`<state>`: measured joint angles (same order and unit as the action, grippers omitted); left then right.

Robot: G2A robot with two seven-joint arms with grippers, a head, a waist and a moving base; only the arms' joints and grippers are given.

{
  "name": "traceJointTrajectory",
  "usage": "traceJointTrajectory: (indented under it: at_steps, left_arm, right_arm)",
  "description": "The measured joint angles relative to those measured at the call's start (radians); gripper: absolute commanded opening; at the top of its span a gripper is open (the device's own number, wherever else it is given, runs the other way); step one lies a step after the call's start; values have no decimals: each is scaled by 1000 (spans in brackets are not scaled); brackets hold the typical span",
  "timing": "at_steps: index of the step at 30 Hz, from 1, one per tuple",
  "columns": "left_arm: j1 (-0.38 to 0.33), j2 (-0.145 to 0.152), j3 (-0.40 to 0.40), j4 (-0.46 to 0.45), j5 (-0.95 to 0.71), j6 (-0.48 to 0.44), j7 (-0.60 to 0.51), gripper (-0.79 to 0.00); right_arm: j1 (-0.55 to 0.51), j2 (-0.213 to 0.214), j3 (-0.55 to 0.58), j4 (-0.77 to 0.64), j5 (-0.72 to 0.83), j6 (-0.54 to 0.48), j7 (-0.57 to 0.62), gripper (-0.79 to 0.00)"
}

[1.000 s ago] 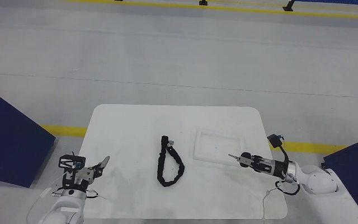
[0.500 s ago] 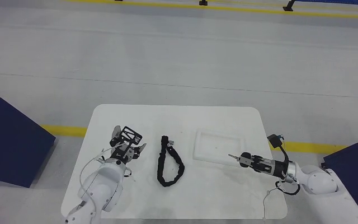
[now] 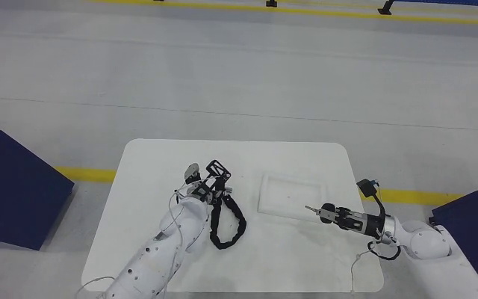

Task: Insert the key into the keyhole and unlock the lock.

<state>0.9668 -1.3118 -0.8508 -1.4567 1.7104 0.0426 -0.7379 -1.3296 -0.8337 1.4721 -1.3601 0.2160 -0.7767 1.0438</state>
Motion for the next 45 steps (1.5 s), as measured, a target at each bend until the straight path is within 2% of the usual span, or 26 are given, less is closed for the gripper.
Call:
traceJointTrajectory:
  at_steps: [9,15,21,27,34,42,45]
  left_arm:
    - [-116,-82,126,214,-3,113,-21,0]
    - [-172,-133,169,357,-41,150,-2,0]
    - [-203,-172,195,463,-60,159,26,0]
    - [-231,-202,217,552,-5,200,10,0]
    - [-247,-224,212,604,29,219,-9,0]
    - [-243,-239,194,619,16,145,-1,0]
    - [-246,-244,192,637,33,131,-12,-25]
  right_arm:
    - [0,0,0,0,0,0,0,-785]
    - [0,0,0,0,0,0,0,-785]
    - [0,0,0,0,0,0,0,-785]
    - [0,0,0,0,0,0,0,-785]
    - [0,0,0,0,0,0,0,-785]
    - [0,0,0,0,0,0,0,-785]
    - [0,0,0,0,0,0,0,-785]
